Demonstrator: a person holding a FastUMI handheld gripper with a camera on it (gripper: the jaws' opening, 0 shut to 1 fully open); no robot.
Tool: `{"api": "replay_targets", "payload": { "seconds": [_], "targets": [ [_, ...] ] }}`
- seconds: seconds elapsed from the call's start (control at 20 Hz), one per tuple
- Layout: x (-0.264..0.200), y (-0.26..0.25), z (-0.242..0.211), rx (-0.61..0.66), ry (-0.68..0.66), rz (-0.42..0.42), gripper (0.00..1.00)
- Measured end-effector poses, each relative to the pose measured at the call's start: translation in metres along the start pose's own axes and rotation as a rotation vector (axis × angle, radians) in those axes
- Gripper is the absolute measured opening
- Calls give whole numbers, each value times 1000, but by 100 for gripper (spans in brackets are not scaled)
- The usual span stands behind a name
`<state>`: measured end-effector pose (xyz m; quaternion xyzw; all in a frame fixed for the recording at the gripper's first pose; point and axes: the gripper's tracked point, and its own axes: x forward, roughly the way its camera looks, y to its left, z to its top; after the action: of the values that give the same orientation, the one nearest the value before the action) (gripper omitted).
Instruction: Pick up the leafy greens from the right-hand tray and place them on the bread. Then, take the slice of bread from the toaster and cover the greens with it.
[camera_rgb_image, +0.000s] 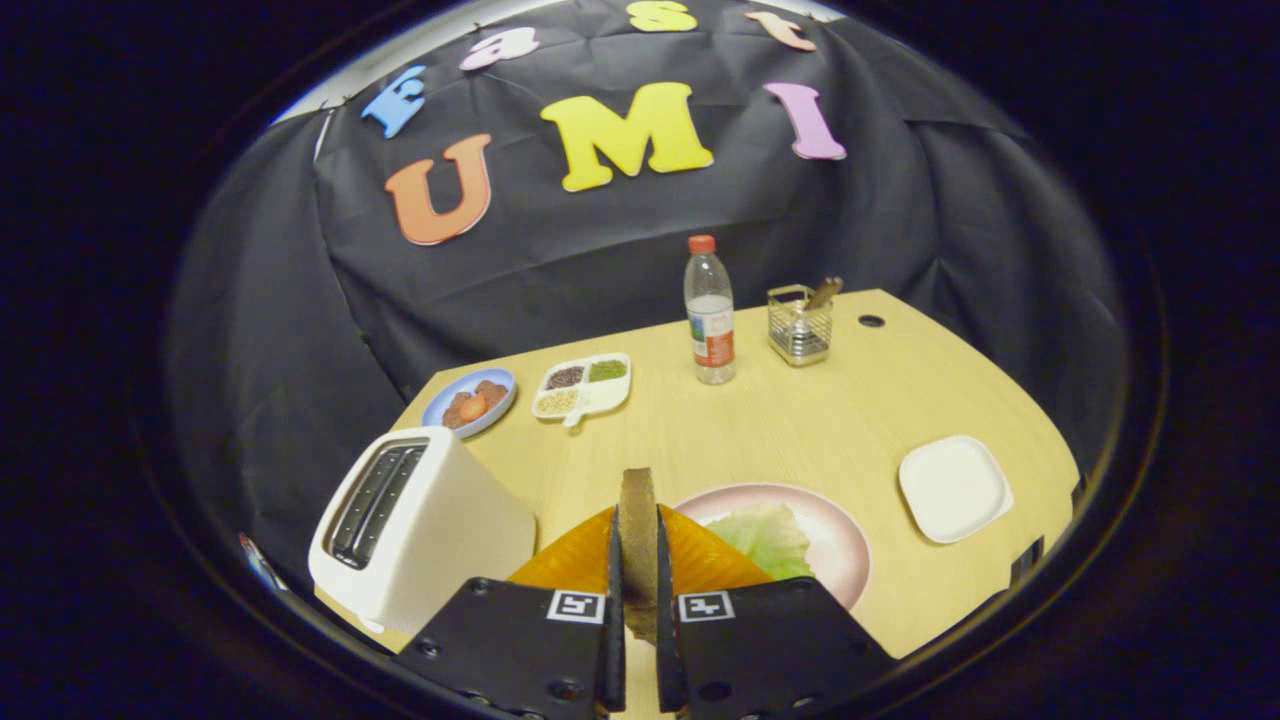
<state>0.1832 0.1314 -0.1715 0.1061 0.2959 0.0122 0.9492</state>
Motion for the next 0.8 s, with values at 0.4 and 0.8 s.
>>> {"api": "replay_targets", "payload": {
  "seconds": [0.4, 0.8],
  "targets": [
    [20, -61, -16, 7, 2, 6, 12],
    [32, -89, -36, -208, -56, -70, 23]
  ]
}}
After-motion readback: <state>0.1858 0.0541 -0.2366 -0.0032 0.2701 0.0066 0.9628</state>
